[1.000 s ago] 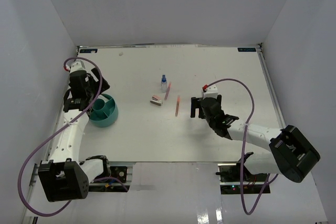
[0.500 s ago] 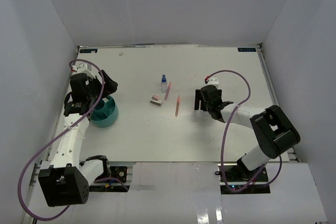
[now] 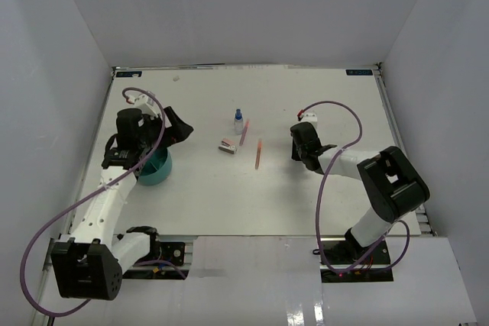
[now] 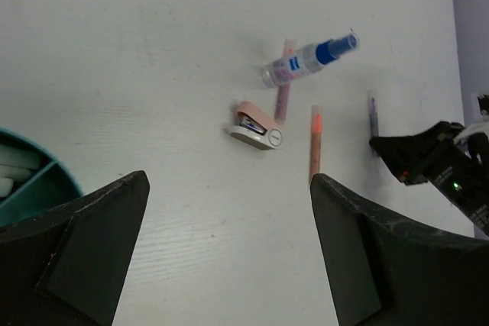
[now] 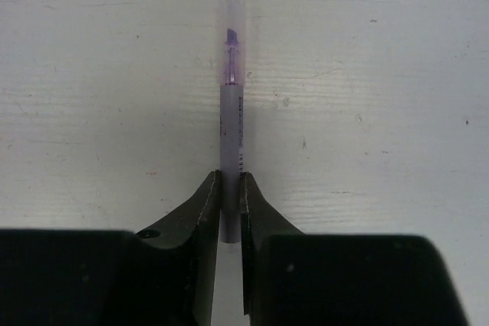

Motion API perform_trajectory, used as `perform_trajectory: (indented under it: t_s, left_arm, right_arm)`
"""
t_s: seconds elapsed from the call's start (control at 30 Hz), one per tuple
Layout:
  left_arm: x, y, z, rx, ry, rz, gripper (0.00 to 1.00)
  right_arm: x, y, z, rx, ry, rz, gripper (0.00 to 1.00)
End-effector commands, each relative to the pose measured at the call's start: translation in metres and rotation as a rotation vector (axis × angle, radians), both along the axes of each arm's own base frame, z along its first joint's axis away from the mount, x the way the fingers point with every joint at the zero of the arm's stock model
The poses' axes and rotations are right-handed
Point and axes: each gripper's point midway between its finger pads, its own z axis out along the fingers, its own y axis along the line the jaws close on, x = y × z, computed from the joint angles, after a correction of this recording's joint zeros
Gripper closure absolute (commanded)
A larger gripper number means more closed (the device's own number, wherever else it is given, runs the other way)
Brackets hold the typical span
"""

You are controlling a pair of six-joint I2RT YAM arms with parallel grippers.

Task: Sort the stationery into containers
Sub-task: Pick up the pen from the center of the board.

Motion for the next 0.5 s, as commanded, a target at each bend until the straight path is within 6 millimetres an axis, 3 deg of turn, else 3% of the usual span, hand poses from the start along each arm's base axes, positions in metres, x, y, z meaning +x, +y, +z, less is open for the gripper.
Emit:
perform_trajectory:
  t_s: [0.0, 0.17, 0.2, 0.27, 0.3, 0.37, 0.4, 0.47]
  left_arm:
    - [-0.013, -0.037, 0.007, -0.068, 0.002, -0.1, 0.02]
    - [-0.026, -0.088, 0.015, -0.129, 0.041, -0.191, 0.02]
    - [-0.027, -0.096, 0.019, -0.148, 0.047, -0.198, 0.02]
    - [-0.035, -0.116, 0.017, -0.16, 0.075, -0.243, 0.02]
    - [-0.035, -0.122, 0.021, -0.165, 0.073, -0.248, 0.02]
    - [-0.043, -0.143, 0.018, -0.178, 0.106, -0.287, 0.02]
    - [-0.043, -0.15, 0.02, -0.179, 0.107, -0.29, 0.02]
    - [-0.05, -0.173, 0.016, -0.184, 0.135, -0.33, 0.02]
  right_arm:
    - [-0.011, -0.003, 0.0, -0.015, 0.025, 0.01, 0.87]
    - [-0.03, 0.019, 0.039, -0.048, -0.14, 0.158, 0.87]
    - [-0.036, 0.04, 0.06, -0.015, -0.215, 0.224, 0.87]
    - [-0.057, 0.065, 0.069, 0.008, -0.262, 0.353, 0.87]
    - [-0.061, 0.076, 0.089, 0.042, -0.338, 0.401, 0.87]
    - [-0.082, 0.098, 0.096, 0.096, -0.375, 0.52, 0.87]
    - [-0.089, 0.112, 0.115, 0.163, -0.432, 0.584, 0.87]
    - [-0.105, 0.127, 0.122, 0.221, -0.46, 0.66, 0.86]
